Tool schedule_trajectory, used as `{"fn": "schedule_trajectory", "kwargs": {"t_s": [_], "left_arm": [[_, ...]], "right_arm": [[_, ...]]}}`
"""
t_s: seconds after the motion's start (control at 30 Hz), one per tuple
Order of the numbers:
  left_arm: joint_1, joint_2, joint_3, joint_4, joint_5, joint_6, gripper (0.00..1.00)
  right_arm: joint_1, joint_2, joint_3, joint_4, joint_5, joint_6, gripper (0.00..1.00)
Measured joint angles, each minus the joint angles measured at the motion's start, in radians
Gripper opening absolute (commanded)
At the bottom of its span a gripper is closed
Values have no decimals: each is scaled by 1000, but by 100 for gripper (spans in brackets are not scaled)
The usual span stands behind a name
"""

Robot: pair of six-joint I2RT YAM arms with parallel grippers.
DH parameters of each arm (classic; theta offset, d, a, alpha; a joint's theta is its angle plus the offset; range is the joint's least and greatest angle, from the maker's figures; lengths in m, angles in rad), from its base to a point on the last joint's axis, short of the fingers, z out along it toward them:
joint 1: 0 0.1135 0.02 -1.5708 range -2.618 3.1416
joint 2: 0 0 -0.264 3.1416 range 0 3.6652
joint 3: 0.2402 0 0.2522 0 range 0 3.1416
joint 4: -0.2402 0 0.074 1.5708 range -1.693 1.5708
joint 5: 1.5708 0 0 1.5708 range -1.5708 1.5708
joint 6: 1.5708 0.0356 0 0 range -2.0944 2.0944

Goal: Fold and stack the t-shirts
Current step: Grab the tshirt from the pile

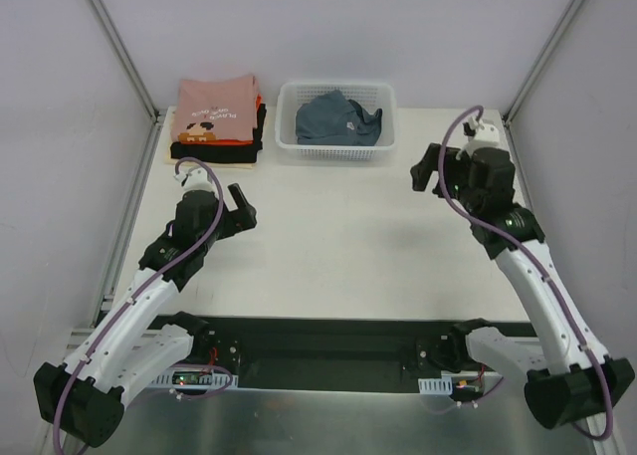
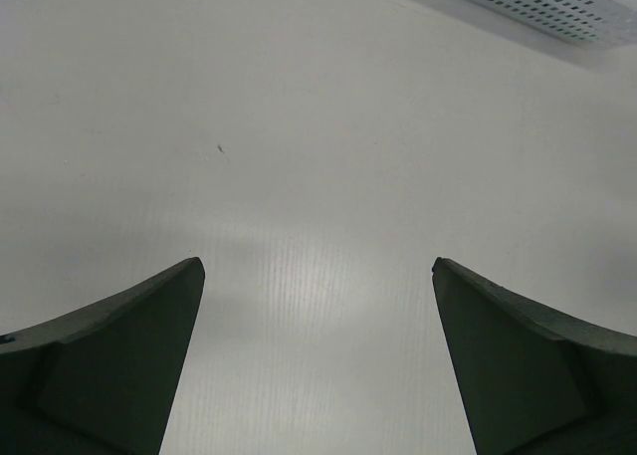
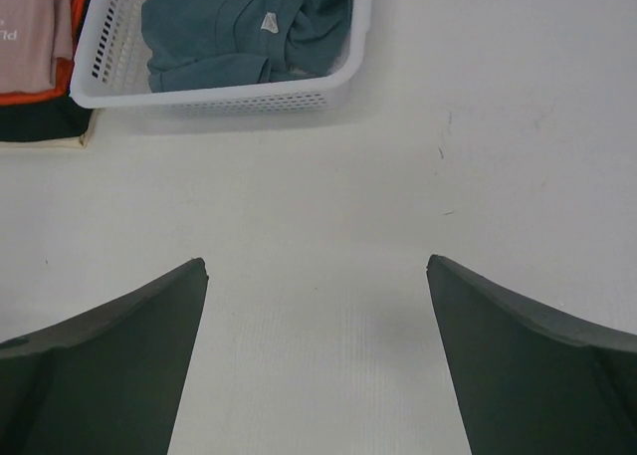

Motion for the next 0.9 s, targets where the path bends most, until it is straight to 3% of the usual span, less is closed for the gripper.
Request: {"fn": "schedule_trajectory", "kwargs": {"t_s": [0.37,0.7,0.9], "left_arm": [[0,9,-18,18,0,15,99],[0,-8,-47,24,-3,28,99],[0,-8,-50,24,-3,45,99]], "right_arm": [[91,595,504,25,54,-50,96],[93,1234,1101,34,-2,-37,96],[100,1476,1258,97,-21,37,96]]}}
